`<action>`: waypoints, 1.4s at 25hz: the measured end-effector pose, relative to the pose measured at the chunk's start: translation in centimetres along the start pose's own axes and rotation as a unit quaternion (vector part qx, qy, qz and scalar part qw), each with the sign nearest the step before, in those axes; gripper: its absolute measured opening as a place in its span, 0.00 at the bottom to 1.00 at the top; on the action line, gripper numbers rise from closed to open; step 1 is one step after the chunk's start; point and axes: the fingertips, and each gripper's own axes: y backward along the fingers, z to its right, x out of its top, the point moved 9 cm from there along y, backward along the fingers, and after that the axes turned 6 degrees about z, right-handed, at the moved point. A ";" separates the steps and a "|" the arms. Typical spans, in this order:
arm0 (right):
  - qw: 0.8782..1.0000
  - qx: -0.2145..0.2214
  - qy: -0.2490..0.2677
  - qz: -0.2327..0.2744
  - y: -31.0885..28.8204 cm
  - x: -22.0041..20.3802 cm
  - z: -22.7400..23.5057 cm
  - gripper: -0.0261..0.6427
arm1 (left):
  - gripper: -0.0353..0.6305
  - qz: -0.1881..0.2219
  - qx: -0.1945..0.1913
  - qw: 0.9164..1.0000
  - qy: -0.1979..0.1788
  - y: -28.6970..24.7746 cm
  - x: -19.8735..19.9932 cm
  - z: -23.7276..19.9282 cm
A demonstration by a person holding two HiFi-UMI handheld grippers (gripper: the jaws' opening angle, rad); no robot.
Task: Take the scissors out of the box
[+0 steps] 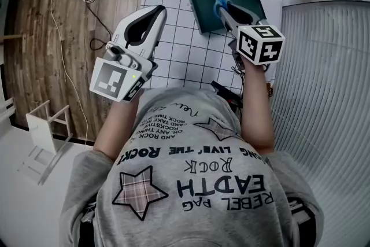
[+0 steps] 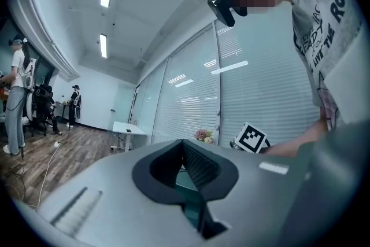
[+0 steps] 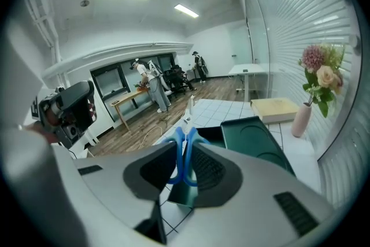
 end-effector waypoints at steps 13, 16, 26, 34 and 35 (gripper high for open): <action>0.999 0.000 0.025 0.040 3.6 1.2 -1.2 0.18 | 0.06 0.012 -0.008 1.000 -0.017 -0.1 1.6 0.9; 0.998 -0.003 0.032 0.056 4.5 2.0 -1.3 0.18 | 0.06 0.014 -0.008 1.000 -0.019 0.0 1.8 1.1; 0.991 -0.002 0.052 0.120 8.4 3.5 -2.4 0.18 | 0.06 0.017 -0.007 0.999 -0.031 0.7 2.6 1.5; 0.981 -0.007 0.066 0.181 11.7 4.6 -3.5 0.18 | 0.06 0.022 -0.008 0.999 -0.037 0.8 3.6 1.2; 0.980 -0.008 0.069 0.186 12.1 4.9 -3.7 0.18 | 0.06 0.022 -0.009 0.999 -0.036 0.7 3.8 1.2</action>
